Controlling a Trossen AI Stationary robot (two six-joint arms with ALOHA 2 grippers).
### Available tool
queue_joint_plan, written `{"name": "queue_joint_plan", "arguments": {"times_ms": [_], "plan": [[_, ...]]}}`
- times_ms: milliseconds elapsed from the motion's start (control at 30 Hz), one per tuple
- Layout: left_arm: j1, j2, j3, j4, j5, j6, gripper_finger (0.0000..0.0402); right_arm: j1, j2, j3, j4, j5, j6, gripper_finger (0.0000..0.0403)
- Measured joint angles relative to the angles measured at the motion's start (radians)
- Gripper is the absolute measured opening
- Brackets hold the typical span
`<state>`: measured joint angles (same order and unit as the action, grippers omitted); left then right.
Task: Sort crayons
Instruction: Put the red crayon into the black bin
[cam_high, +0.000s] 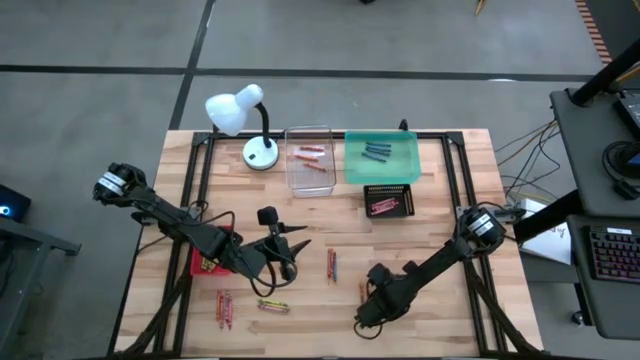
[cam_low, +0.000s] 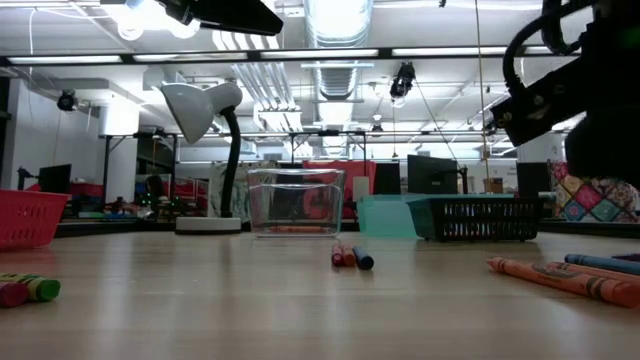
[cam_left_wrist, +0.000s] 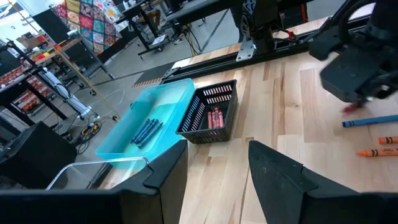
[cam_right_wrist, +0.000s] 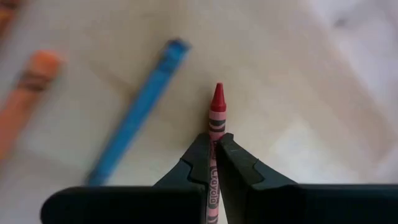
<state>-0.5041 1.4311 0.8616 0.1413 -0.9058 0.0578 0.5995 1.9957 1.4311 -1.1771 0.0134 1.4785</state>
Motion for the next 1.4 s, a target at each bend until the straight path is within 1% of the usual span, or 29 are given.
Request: {"name": "queue_joint_plan", "arguments": {"times_ms": [67, 167, 300, 400, 533, 633, 733, 867, 1067, 1167, 1400], "plan": [[-0.001, 0.000, 0.000, 0.000, 0.000, 0.000, 0.0153, -0.001, -0.019, -0.004, -0.048, 0.028, -0.002, 0.0012], [-0.002, 0.000, 0.000, 0.000, 0.000, -0.007, 0.0153, -0.003, -0.069, 0.001, -0.063, 0.068, -0.007, 0.0012], [-0.003, 0.000, 0.000, 0.001, 0.000, -0.015, 0.0153, -0.003, -0.133, 0.001, -0.075, 0.167, -0.019, 0.0012], [-0.003, 0.000, 0.000, 0.004, 0.000, -0.019, 0.0153, -0.003, -0.186, 0.001, -0.073, 0.264, -0.050, 0.0012], [-0.003, 0.000, 0.000, 0.008, 0.001, -0.034, 0.0153, -0.003, -0.243, 0.001, -0.063, 0.424, -0.085, 0.0012], [-0.003, 0.001, 0.000, 0.008, 0.001, -0.038, 0.0153, -0.004, -0.274, 0.001, -0.045, 0.538, -0.131, 0.0012], [-0.003, 0.002, 0.000, 0.008, 0.001, -0.042, 0.0153, -0.011, -0.285, 0.001, -0.026, 0.622, -0.178, 0.0012], [-0.003, 0.002, 0.000, 0.008, 0.001, -0.042, 0.0153, -0.031, -0.285, 0.000, 0.016, 0.705, -0.287, 0.0012], [0.004, 0.002, 0.000, 0.022, 0.000, -0.016, 0.0153, -0.085, -0.287, -0.009, 0.145, 0.865, -0.542, 0.0012], [0.005, 0.002, 0.000, 0.044, 0.000, -0.015, 0.0153, -0.122, -0.303, -0.009, 0.161, 0.909, -0.654, 0.0012], [0.005, 0.003, 0.000, 0.046, 0.000, -0.019, 0.0153, -0.226, -0.401, -0.071, 0.171, 0.914, -0.819, 0.0012]]}}
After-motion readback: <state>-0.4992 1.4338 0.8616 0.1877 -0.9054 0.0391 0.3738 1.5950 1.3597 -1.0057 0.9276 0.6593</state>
